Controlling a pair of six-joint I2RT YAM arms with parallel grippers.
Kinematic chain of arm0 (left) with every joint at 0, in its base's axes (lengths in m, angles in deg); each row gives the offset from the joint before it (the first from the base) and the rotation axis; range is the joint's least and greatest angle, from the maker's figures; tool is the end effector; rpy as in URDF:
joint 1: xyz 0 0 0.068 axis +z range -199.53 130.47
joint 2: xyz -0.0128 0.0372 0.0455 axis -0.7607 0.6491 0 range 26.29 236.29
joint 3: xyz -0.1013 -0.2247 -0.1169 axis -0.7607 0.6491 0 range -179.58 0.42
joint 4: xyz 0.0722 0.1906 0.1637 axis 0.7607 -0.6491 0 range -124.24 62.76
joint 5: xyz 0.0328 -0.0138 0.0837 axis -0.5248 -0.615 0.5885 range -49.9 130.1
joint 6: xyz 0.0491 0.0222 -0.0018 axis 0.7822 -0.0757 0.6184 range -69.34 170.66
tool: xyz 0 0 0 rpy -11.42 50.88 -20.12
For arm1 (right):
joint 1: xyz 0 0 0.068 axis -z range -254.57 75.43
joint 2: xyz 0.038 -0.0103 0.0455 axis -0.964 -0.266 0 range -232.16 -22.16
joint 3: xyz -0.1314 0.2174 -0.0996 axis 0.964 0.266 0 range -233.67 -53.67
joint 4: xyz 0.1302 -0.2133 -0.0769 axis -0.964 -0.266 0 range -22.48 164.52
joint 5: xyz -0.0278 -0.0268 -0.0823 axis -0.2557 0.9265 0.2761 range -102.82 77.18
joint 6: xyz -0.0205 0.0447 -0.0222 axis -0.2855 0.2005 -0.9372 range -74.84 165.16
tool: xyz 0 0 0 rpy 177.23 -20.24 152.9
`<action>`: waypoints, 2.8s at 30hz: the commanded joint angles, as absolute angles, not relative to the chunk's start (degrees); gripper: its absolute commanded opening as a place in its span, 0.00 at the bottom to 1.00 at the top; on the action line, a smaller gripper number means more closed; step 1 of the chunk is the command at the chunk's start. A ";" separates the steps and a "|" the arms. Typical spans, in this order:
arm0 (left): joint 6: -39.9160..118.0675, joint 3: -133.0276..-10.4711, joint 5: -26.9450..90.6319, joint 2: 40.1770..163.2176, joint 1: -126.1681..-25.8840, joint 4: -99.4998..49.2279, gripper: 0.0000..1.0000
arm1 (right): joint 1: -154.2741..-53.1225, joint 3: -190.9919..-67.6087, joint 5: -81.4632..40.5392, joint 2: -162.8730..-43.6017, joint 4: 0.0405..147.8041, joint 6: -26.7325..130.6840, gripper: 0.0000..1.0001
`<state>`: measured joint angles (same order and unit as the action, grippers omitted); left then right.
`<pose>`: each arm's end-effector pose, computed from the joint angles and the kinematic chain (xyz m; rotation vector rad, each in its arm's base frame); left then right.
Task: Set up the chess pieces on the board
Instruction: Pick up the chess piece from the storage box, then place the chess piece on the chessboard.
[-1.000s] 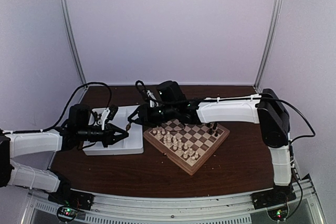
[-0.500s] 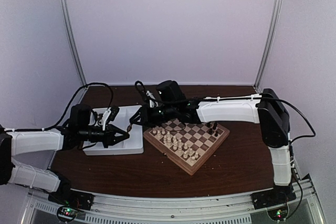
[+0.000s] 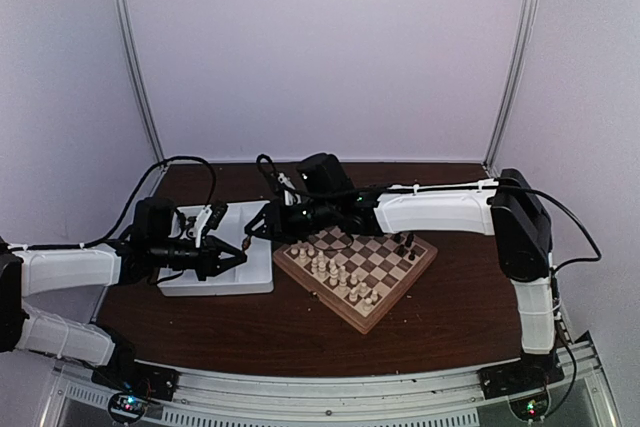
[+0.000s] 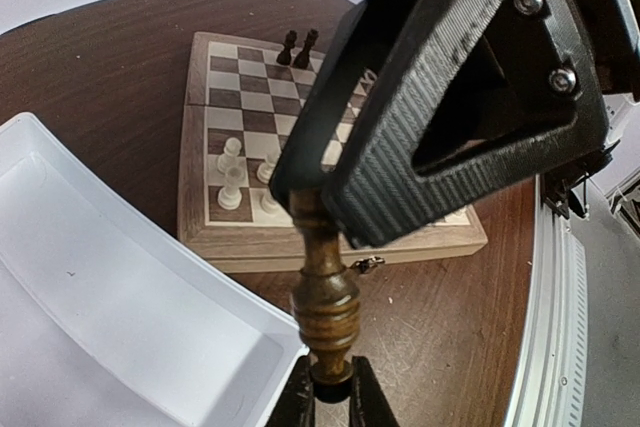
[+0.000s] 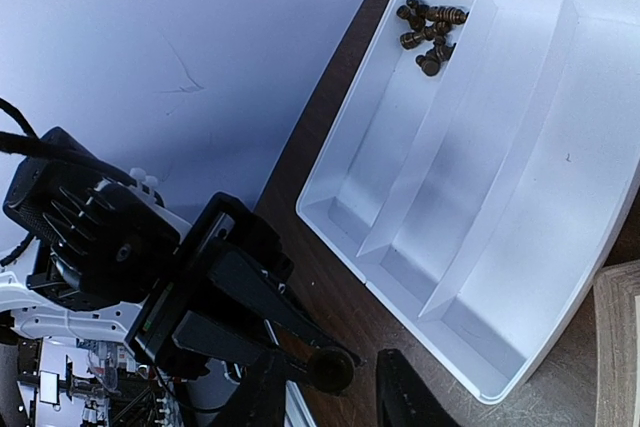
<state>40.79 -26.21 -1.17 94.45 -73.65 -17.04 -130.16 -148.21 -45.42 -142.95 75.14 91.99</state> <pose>0.2013 -0.1159 0.1887 0.7065 2.0427 -1.1089 0.2641 0.4193 0.2407 -0.6117 2.3134 1.5854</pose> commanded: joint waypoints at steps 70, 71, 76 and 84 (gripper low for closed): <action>42.13 -27.97 3.35 94.09 -73.96 -17.91 0.00 | -111.80 -116.76 -4.34 -101.00 46.90 66.01 0.09; 42.06 -28.08 3.84 94.35 -73.96 -17.98 0.00 | -111.44 -115.63 -3.79 -100.17 47.20 65.73 0.09; 41.66 -30.30 7.65 95.29 -73.96 -20.17 0.00 | -110.58 -111.24 1.26 -97.02 49.00 64.05 0.09; 42.75 -32.76 11.06 95.14 -73.96 -22.31 0.00 | -109.63 -107.88 3.72 -94.72 49.97 64.08 0.09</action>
